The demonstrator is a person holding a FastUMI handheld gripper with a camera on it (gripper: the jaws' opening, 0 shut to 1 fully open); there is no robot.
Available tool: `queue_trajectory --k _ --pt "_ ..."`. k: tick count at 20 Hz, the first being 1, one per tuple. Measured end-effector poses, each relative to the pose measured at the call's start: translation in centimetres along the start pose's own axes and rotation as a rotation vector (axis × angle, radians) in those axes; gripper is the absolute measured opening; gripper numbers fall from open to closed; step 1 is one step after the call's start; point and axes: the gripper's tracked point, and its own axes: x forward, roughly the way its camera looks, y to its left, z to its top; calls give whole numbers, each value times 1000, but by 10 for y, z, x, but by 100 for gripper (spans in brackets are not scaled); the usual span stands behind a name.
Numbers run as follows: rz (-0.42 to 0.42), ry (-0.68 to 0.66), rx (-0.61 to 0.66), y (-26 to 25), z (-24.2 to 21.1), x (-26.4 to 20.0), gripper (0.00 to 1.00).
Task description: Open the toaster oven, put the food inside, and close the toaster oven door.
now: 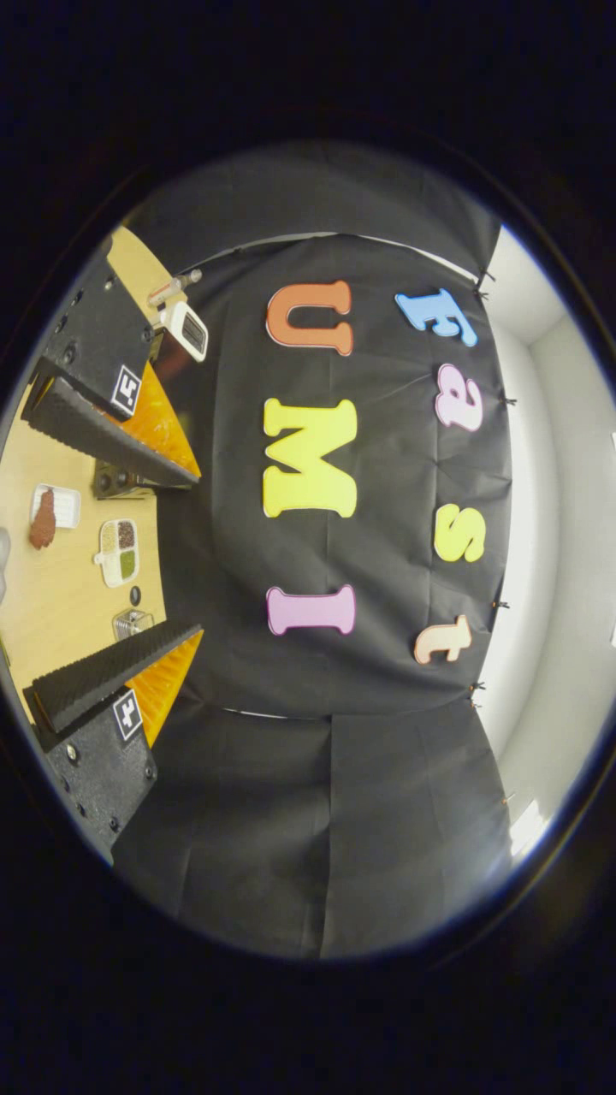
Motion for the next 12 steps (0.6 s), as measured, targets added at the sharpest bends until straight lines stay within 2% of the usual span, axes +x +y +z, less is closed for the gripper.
queue_trajectory --k 6,12 --pt "6 7 7 26 -15 22 100" --pt "39 30 22 87 -49 65 100"
